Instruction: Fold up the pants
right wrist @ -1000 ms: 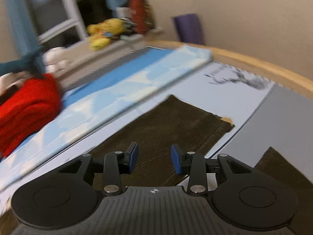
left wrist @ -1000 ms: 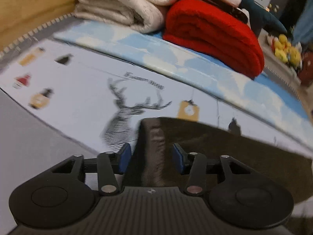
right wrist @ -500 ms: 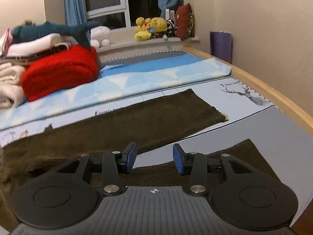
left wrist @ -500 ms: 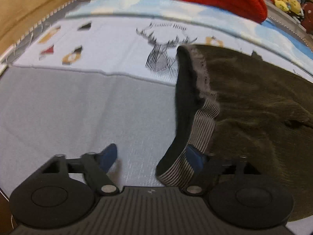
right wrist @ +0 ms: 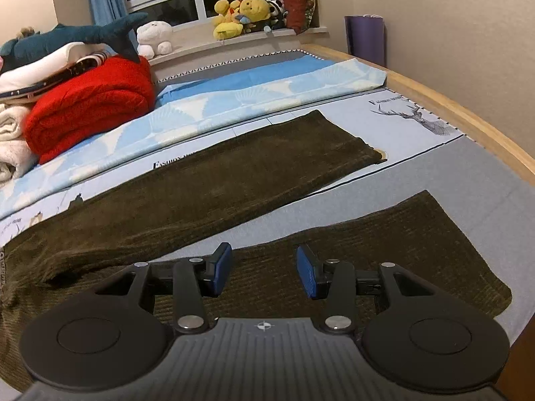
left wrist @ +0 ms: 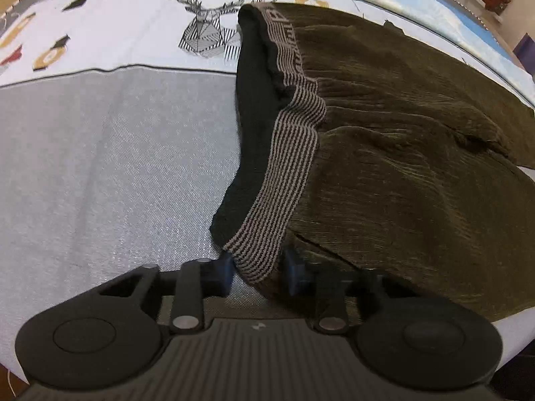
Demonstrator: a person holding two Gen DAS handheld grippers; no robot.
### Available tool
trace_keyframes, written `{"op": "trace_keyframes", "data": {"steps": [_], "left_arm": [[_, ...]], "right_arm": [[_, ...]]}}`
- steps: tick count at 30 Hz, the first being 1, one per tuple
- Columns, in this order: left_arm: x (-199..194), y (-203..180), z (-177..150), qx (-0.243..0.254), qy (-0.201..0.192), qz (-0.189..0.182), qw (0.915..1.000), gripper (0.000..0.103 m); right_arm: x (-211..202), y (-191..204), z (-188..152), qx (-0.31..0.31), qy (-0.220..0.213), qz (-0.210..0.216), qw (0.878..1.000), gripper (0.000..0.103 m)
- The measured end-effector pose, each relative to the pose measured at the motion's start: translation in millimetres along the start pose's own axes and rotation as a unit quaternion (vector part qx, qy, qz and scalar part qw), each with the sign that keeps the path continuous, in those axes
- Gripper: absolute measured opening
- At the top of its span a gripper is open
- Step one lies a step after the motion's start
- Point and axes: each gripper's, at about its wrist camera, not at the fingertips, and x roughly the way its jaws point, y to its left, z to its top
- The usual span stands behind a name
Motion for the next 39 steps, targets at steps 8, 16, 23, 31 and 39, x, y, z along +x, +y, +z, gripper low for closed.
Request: {"op": "trace_keyframes", "data": {"steps": [8,16,23,31,39], "left_arm": [[-39,16,-14,-0.038,-0.03,-0.012,0.9988,0.021],[-50,-3,-13,-0.007,-0.045,0.048,0.9978,0.042],[-61,-26,-9,0.041,-0.099,0.087,0.9904,0.045],[-52,-42,2,0.056,-0.114,0.057,0.9903,0.045],[-11,-69,-6,0.157,-0.025,0.109,0.9813,0.056]], "right_arm": [[3,8,0,-0.01,0.003,0.005,1.0,0.045],[7,22,-3,-0.067,0.009,0.001,0.998,0.045],[9,21,-6,-0.089,0.013,-0.002,0.996,0.047],[13,17,-7,-0.096,0.021,-0.009,0.995,0.048],[15,20,-12,-0.108,0.031,-0.012,0.994,0.051]]}}
